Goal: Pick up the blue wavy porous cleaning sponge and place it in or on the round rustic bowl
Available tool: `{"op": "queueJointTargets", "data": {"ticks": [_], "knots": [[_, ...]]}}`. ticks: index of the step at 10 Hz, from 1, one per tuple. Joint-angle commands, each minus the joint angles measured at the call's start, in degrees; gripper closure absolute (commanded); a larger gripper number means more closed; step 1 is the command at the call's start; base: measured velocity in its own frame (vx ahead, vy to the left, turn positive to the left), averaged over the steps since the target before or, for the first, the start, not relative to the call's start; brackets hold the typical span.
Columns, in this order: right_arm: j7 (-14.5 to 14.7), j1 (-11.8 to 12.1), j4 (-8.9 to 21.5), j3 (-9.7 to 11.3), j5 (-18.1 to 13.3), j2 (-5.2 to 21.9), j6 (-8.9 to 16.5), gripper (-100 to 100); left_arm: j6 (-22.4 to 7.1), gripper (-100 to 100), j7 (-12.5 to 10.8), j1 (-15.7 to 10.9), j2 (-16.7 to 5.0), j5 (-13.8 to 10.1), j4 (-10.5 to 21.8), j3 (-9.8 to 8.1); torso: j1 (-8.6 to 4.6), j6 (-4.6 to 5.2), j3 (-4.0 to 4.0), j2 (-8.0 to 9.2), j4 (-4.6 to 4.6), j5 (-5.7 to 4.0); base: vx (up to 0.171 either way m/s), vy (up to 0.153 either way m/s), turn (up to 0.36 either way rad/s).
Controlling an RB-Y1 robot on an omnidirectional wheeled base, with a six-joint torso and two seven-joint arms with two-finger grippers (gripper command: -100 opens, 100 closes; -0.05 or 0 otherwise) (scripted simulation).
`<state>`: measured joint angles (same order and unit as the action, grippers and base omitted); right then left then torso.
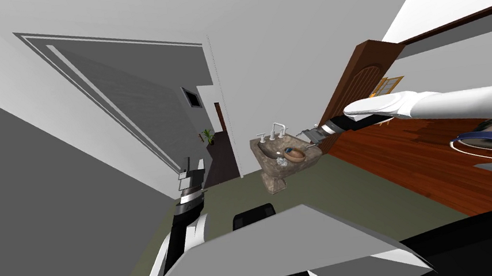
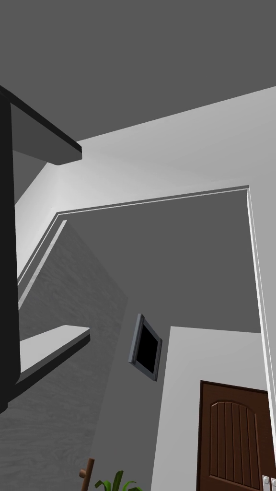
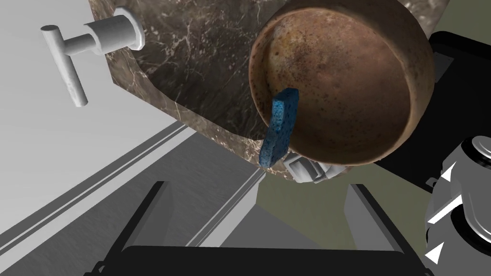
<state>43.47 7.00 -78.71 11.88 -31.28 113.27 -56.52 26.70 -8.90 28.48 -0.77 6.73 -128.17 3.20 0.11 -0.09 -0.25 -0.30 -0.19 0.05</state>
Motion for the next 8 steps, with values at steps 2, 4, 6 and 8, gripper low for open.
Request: {"op": "queueJointTargets", "data": {"ticks": [2,4,6,8], "knots": [[-1.08,-0.04,0.18,-1.25,-1.49,-0.98,-0.72,-100,0.00,0,0.00,0.00,0.00,0.00,0.00,0.00,-0.01,0.00,0.00,0.00,0.00,0.00,0.000,0.000,0.000],[-1.31,-0.03,0.19,-1.37,-1.63,-1.06,-0.85,0,0.00,0,0.00,0.00,0.00,0.00,0.00,0.00,-0.01,0.00,0.00,0.00,0.00,0.00,0.000,0.000,0.000],[-1.31,-0.03,0.19,-1.38,-1.63,-1.06,-0.85,0,0.00,0,0.00,0.00,0.00,0.00,0.00,0.00,-0.02,0.00,0.00,0.00,0.00,0.00,0.000,0.000,0.000],[-1.31,-0.03,0.19,-1.38,-1.63,-1.06,-0.85,0,0.00,0,0.00,0.00,0.00,0.00,0.00,0.00,-0.02,0.00,0.00,0.00,0.00,0.00,0.000,0.000,0.000]]}}
